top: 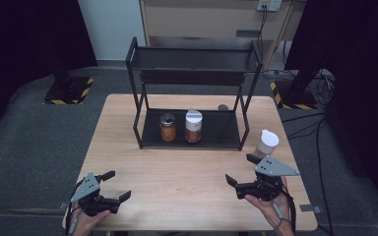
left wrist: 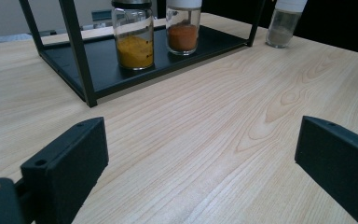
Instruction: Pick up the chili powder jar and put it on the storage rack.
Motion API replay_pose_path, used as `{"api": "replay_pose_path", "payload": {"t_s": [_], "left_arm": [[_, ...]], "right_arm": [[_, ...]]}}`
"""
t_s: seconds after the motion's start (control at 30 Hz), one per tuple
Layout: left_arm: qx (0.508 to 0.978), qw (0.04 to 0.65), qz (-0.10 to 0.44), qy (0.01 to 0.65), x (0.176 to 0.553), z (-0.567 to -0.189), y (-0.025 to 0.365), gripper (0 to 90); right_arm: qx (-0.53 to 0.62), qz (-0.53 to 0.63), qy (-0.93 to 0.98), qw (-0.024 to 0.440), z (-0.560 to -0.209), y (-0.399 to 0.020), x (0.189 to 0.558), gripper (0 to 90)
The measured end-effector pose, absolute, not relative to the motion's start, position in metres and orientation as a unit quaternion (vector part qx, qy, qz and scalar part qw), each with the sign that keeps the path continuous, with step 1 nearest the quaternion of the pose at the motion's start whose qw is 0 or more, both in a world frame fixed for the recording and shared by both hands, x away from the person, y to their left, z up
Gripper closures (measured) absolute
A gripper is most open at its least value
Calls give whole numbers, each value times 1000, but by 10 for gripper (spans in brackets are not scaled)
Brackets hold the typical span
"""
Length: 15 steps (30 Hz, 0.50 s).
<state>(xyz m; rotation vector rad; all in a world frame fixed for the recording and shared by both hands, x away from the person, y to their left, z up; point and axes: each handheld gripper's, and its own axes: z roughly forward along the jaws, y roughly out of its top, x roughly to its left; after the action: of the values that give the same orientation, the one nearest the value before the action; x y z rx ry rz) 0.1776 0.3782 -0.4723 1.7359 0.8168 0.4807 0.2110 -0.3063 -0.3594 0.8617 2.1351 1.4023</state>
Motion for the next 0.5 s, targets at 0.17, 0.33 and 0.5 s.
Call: {"api": "replay_pose_path", "payload": {"t_s": [0.17, 0.33, 0.5], "left_arm": [[732, 551, 204, 345, 177, -473, 378, 16], [731, 554, 203, 344, 177, -473, 379, 16], [730, 555, 204, 342, 177, -473, 379, 16]], "right_arm": [[320, 505, 769, 228, -368, -316, 203, 44], [335, 500, 765, 229, -379, -323, 197, 37], [346, 496, 762, 231, -386, -330, 193, 34]]}}
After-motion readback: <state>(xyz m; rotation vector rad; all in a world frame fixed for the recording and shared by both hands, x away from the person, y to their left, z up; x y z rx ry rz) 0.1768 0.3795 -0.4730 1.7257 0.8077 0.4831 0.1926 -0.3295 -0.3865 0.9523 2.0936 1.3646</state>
